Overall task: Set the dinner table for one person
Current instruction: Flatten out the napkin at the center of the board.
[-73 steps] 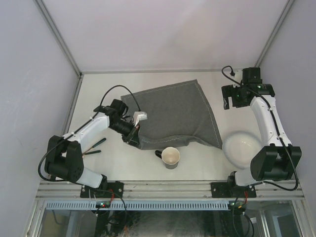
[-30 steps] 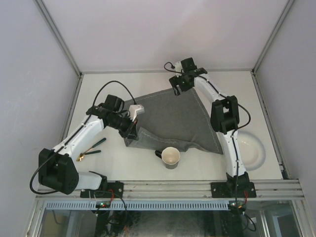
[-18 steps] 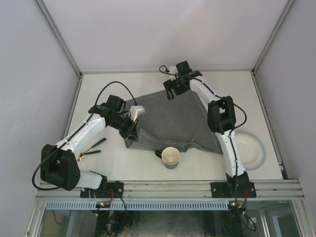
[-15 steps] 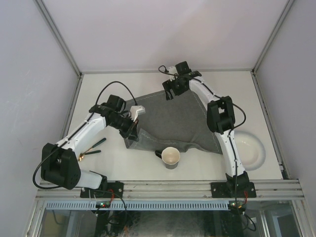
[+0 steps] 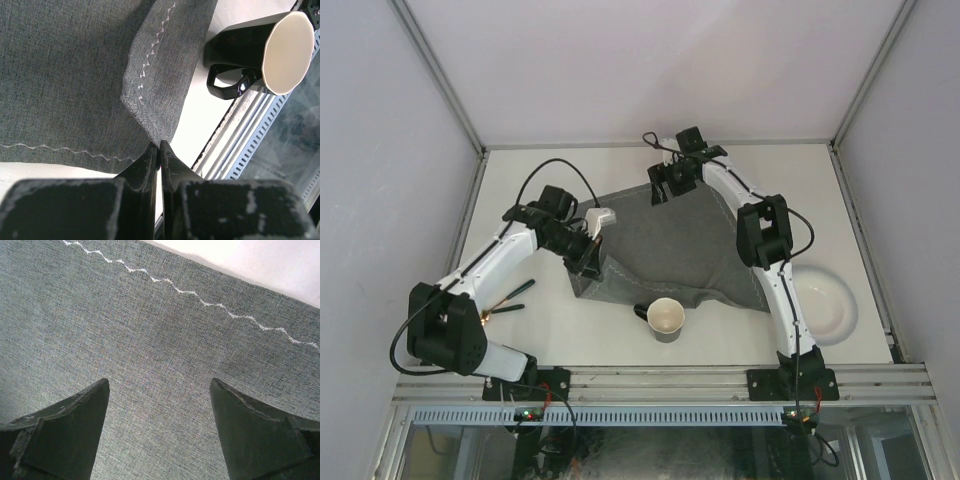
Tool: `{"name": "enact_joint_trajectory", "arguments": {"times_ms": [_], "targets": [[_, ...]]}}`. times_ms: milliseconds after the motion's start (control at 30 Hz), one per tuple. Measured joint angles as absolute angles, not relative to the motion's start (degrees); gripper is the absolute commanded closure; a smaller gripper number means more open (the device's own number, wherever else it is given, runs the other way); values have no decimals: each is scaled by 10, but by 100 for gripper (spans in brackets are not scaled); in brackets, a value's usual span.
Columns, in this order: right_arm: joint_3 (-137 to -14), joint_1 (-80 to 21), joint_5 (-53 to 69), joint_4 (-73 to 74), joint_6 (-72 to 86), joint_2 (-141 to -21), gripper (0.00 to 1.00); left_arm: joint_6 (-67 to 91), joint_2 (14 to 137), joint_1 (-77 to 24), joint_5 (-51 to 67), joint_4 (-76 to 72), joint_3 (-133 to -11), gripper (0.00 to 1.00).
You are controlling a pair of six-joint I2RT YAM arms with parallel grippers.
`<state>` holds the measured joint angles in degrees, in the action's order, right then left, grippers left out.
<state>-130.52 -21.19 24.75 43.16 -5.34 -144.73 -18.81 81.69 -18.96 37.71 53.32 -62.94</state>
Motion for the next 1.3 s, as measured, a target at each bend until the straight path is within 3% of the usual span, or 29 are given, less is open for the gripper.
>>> {"name": "enact_joint_trajectory", "arguments": {"times_ms": [833,1000,1100,1300], "targets": [[-1345,-175,258,443,-23,-1481,17,-180,837,-206,375,559,-666,88],[-1346,-169,243,440,-21,-1483,17,-164,850,-207,342,556,-669,71],[-1346,-161,228,434,-18,-1483,17,-138,855,-208,293,536,-669,54],[-1350,-134,200,430,-8,-1483,17,-77,854,-184,175,457,-669,52]]}}
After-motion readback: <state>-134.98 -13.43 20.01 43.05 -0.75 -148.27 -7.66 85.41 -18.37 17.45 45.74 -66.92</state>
